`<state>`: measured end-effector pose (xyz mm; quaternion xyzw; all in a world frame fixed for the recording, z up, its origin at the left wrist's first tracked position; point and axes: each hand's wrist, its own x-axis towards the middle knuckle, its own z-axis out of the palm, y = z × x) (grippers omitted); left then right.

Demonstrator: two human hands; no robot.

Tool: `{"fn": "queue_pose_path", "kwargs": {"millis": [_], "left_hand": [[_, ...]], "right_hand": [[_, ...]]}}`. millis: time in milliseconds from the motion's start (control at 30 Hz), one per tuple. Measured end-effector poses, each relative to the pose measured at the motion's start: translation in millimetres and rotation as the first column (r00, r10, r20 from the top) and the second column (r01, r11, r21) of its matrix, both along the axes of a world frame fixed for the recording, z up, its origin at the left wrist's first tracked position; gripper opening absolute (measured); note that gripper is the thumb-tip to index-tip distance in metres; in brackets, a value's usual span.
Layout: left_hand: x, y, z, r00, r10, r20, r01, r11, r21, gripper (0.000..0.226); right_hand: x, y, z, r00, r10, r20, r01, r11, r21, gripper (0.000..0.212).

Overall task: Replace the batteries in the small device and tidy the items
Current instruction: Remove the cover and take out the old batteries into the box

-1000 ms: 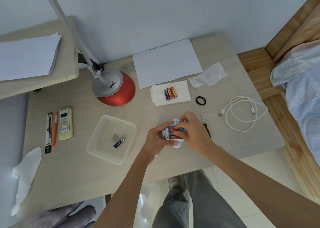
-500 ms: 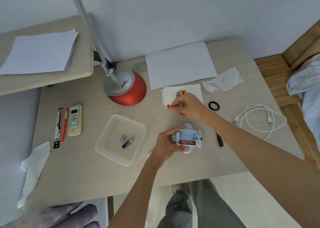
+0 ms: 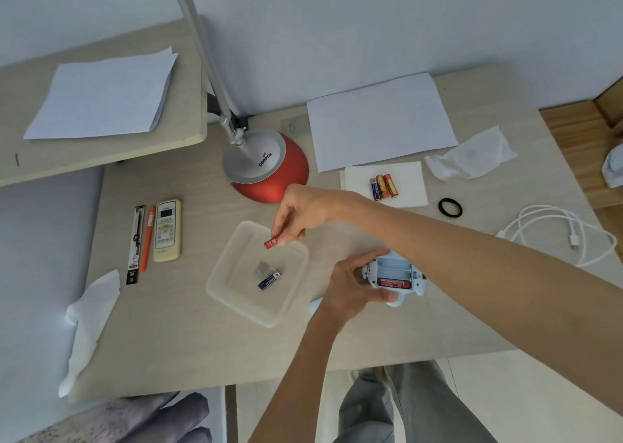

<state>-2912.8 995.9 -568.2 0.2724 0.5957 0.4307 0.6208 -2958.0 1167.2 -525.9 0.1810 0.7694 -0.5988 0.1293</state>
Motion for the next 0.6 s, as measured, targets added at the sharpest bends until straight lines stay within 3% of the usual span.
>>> {"fn": "queue_pose_path", "kwargs": {"millis": [167,333,500,600], "left_hand": [[-1.0,-0.2,-2.8,0.999,-0.010,-0.045,0.009,1.000,-0.030,0.055],[-1.0,-1.2,-4.9,0.983,-0.065,-0.172,0.041,0.989,-0.141,0.054],[-0.5,0.1,-0.7,0.979,-0.080,-0.190,0.045,0.982,-0.182,0.057],[-1.3,-0.3,3.9,0.992,-0.060,-0.111,0.045,0.990,-0.134,0.040]], "right_hand": [[-10.8,-20.4,1.6,0.998,0.070,0.002,-0.068,0.974,0.216,0.024],[-9.4,-41.6,-1.8,0.996,0.083,-0.015,-0.068,0.900,0.430,0.022],[2.5,-42.1,-0.3,0.997,0.020,-0.076,0.014,0.904,0.428,0.033],[20.9,-31.4,12.6,0.987,-0.054,-0.149,0.105,0.927,0.359,0.036]]}}
